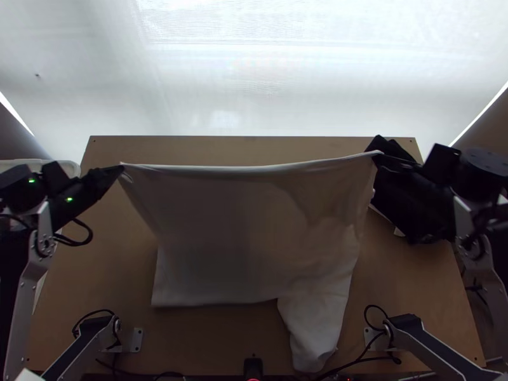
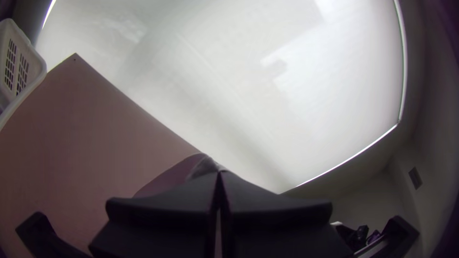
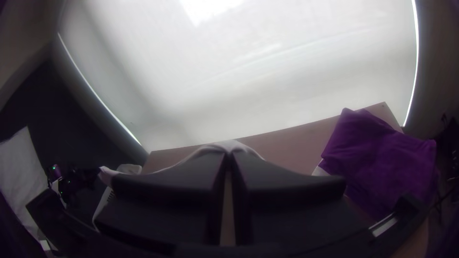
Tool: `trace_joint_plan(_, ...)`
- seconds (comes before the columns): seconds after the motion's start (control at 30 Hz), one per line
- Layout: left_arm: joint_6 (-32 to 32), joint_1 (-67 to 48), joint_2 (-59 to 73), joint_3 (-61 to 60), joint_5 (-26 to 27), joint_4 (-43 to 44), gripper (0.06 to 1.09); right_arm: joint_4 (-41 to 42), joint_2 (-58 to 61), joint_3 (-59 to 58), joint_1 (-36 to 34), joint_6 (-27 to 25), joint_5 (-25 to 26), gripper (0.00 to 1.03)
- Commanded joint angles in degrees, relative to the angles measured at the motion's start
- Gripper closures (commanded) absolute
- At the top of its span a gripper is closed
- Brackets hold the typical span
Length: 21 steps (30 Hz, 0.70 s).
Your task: Fold the t-shirt
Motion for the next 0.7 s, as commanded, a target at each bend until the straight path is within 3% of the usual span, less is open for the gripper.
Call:
trace_joint_plan(0.0, 3.64, -3.07, 10.92, -10.96, -2.58, 13.73, 1.05, 6.4, 10.25, -3.61, -0.61, -1.98, -0.39, 1.0)
trace_joint_plan(0.3, 4.87, -5.35, 31.57, -2.17, -5.22, 22.52, 1.05, 15.63, 24.76, -1.85, -1.05, -4.27, -0.74, 1.0)
trace_joint_plan(0.67, 5.05, -7.9, 52.58, 17.08, -10.05, 24.71, 1.05, 26.0, 39.7, 1.84, -2.37, -5.23, -0.57, 1.0)
